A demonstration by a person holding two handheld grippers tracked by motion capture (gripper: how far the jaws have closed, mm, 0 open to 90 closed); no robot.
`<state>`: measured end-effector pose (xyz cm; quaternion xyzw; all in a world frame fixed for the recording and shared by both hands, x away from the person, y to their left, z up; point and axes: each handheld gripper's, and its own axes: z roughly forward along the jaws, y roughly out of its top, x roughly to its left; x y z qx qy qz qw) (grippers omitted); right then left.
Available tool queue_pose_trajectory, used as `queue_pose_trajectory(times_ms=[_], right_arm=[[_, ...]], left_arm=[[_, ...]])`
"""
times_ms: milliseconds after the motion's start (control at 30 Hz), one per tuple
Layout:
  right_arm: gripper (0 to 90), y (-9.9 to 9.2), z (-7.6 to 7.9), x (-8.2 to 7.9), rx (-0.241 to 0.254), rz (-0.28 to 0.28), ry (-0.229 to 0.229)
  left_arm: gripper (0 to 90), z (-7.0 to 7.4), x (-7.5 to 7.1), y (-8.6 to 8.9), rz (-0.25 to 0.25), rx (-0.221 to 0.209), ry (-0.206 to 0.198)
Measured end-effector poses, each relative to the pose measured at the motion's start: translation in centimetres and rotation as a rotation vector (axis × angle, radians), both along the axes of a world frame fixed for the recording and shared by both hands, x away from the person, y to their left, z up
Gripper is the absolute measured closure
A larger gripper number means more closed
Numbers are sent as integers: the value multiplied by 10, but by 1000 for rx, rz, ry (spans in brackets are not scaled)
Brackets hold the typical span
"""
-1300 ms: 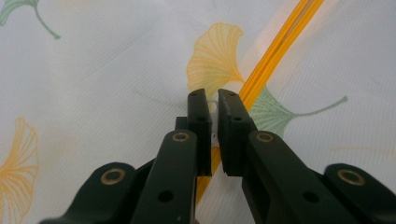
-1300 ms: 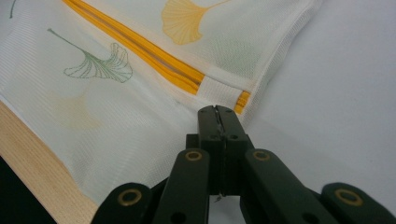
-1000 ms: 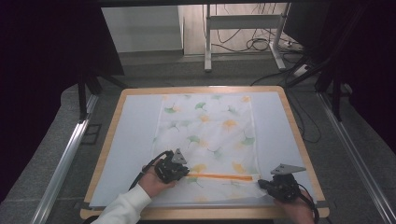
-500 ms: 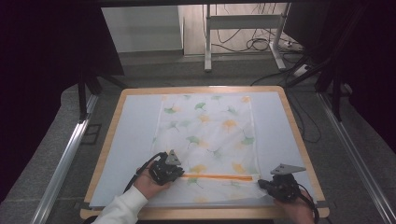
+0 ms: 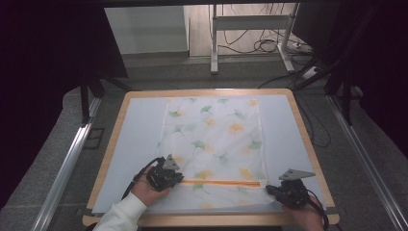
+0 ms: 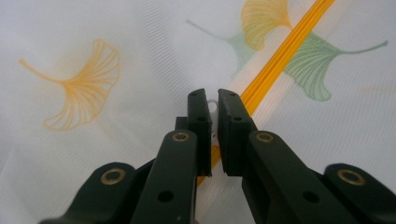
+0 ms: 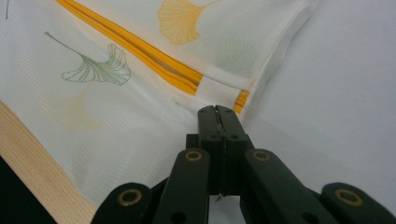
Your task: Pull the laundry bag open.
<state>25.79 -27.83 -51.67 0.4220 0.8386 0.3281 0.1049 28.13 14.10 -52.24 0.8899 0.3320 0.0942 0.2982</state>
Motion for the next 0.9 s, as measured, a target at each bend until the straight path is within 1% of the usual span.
queue_pose_trajectory(times_ms=[233, 367, 467, 633, 900], right_arm=[[894, 0, 0, 0, -1, 0, 0], [894, 0, 0, 0, -1, -2, 0], [894, 0, 0, 0, -4, 1, 1], [894, 0, 0, 0, -5, 1, 2], [894, 0, 1, -1, -8, 2, 4]], left_arm=[[849, 0, -2, 8, 19, 6, -6], [849, -1, -3, 12, 28, 3, -4], [848, -1, -4, 18, 42, -2, -1], [848, -1, -6, 27, 53, 2, 1], [848, -2, -8, 35, 70, 3, 3]])
